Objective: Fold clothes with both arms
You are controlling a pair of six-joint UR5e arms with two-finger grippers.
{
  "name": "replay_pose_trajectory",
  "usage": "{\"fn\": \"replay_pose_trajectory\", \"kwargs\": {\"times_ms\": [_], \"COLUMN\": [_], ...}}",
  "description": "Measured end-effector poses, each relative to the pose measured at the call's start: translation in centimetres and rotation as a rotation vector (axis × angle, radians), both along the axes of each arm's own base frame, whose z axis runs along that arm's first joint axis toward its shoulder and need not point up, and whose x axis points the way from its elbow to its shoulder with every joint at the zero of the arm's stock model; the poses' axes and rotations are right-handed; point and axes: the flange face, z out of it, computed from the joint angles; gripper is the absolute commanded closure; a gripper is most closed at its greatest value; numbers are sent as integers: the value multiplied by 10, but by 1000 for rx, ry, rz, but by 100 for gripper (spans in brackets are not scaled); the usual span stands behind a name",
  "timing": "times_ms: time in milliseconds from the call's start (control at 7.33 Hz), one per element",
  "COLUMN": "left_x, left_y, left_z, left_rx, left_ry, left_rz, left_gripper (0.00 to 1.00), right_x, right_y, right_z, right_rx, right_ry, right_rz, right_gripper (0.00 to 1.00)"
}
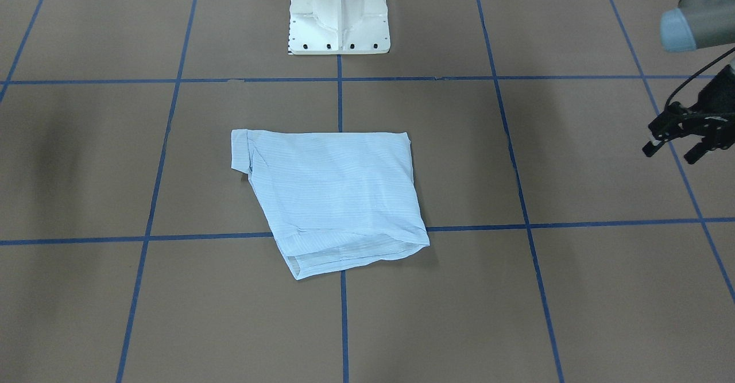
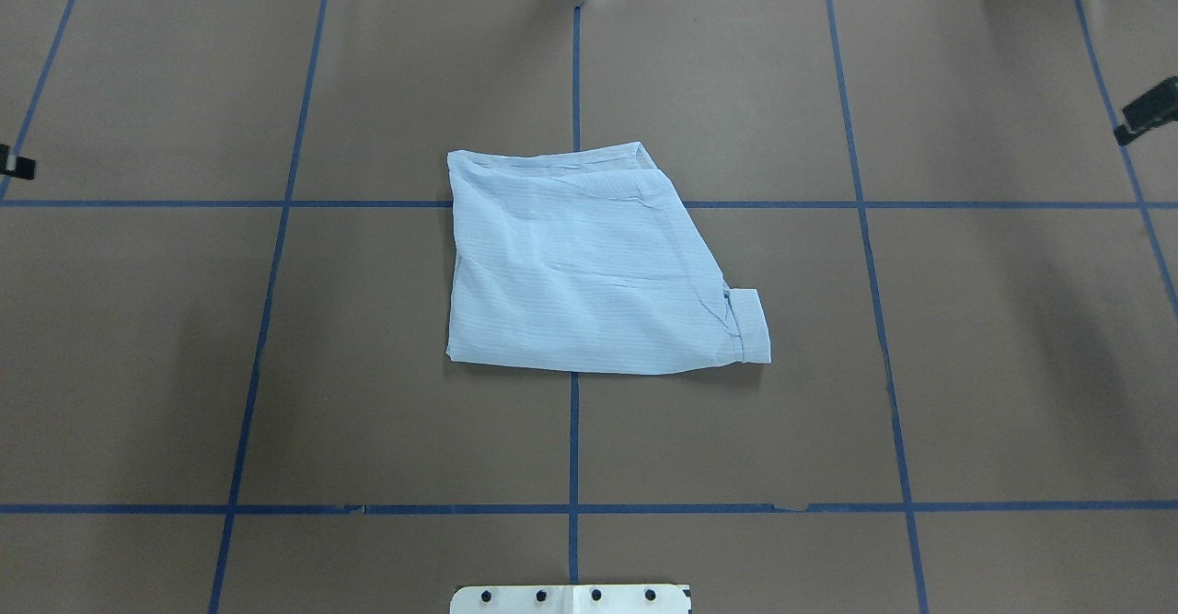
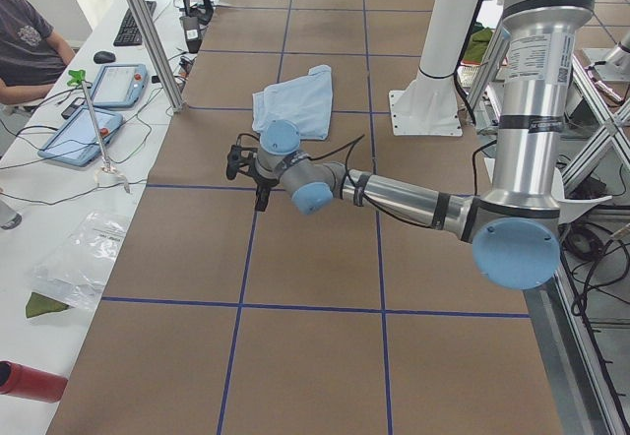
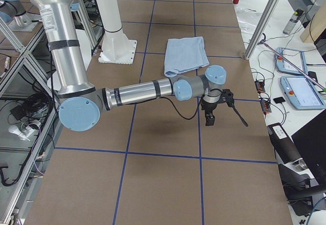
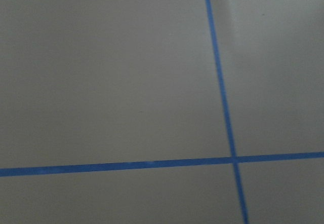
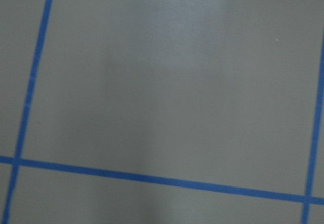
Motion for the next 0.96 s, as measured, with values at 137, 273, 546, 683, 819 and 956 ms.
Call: {"fn": "replay_pose_trajectory", "kwargs": {"times_ms": [137,273,546,683,819,956], "left_x": [-31,-55,-92,-109,-123,-137], "left_y": [14,27,51,59,61,61], "left_z": [32,58,114,131,136,134], "left_rx": [59,92,49,19,12,23], "left_ry": [-82,-146,-196,-200,-201,-202], "left_rz": [59,113,140,114,85,55], "left_gripper": [0,0,0,0,0,0], "right_x": [32,55,74,77,79,80], "right_y": [20,42,75,88,99,105], "right_z": [29,56,75,70,72,76], "right_rx": [3,-15,-33,-23,-27,-38], "right_ry": [12,18,15,14,16,19], "right_rz": [-20,-23,-12,-8,-6,-5], "right_gripper": [0,0,0,0,0,0]}}
